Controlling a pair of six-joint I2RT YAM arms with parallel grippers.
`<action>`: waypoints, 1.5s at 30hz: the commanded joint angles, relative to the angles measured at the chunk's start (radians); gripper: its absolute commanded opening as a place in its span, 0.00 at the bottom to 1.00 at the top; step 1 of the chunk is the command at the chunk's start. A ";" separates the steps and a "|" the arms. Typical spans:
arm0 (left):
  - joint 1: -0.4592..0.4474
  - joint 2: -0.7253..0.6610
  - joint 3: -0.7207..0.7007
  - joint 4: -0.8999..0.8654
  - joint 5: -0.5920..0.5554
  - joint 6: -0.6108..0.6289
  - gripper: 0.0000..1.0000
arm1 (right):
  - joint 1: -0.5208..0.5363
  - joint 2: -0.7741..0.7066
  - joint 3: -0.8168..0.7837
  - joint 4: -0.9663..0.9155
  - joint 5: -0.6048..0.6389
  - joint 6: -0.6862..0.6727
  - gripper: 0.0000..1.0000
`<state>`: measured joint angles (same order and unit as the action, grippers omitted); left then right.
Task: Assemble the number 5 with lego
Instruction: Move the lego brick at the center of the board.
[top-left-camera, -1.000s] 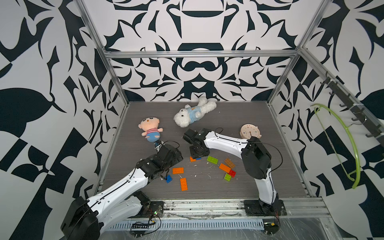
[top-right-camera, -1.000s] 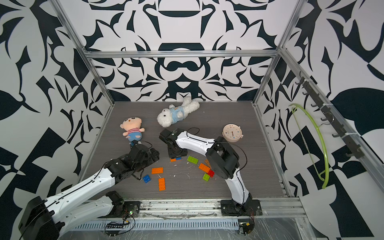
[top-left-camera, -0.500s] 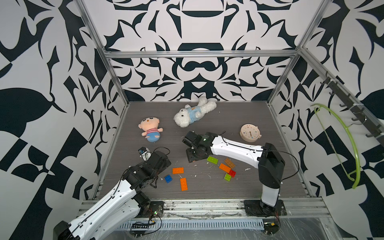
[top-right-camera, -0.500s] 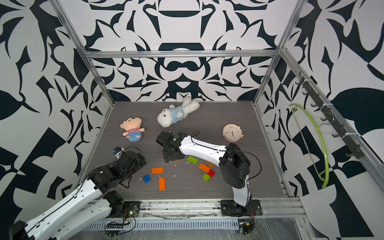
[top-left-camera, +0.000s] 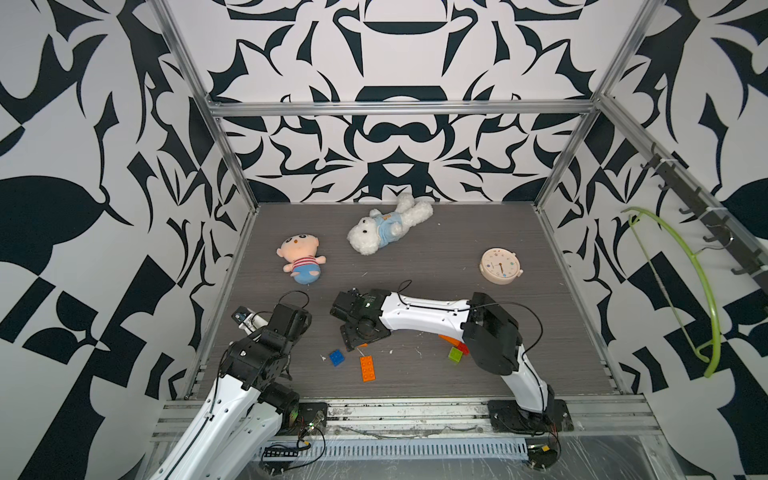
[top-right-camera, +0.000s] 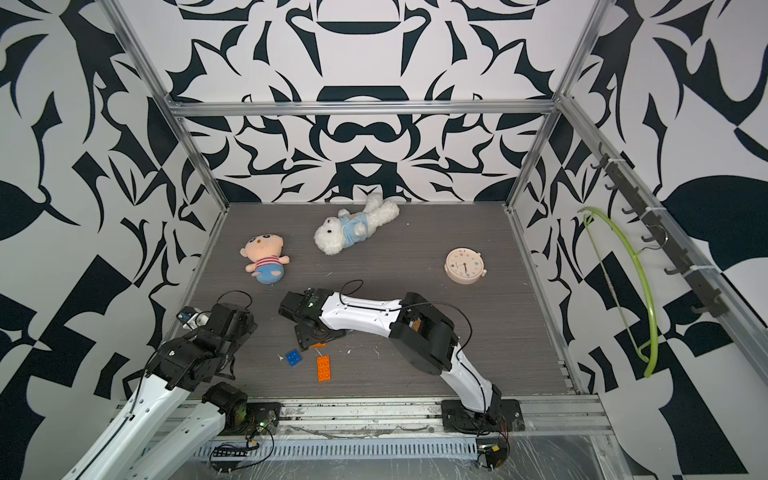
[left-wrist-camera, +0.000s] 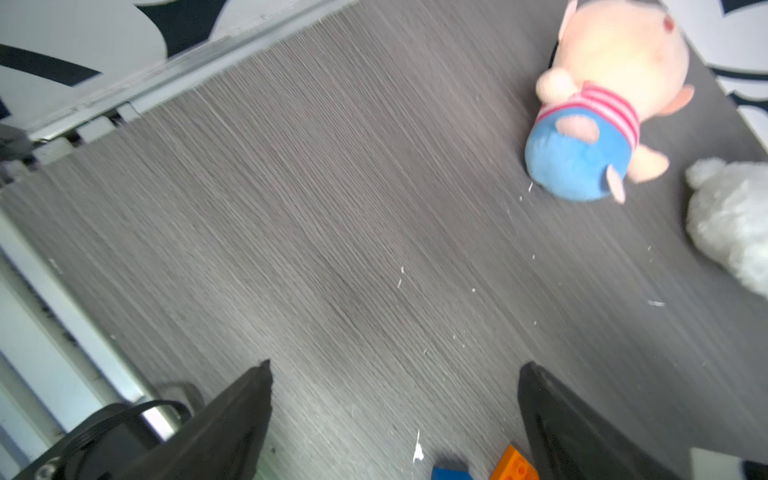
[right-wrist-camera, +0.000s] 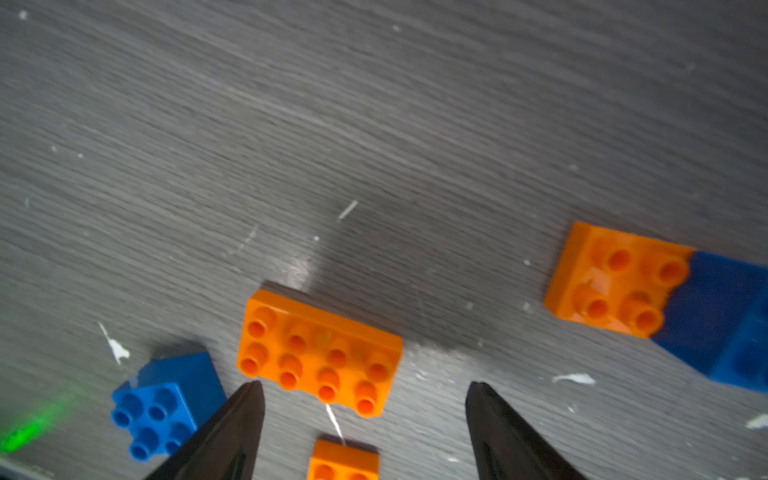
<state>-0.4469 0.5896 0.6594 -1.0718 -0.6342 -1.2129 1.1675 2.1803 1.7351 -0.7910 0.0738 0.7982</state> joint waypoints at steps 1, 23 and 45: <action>0.010 -0.022 0.024 -0.062 -0.053 -0.006 0.99 | 0.014 0.000 0.054 -0.050 0.043 0.027 0.84; 0.010 -0.101 0.003 -0.034 -0.042 0.050 0.99 | 0.028 0.148 0.231 -0.194 0.089 0.103 0.87; 0.010 0.078 -0.069 0.370 0.415 0.271 0.99 | -0.011 -0.219 -0.219 -0.082 0.160 0.186 0.55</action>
<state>-0.4404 0.6312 0.6174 -0.8421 -0.3885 -1.0168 1.1759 2.0426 1.5829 -0.8749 0.1810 0.9424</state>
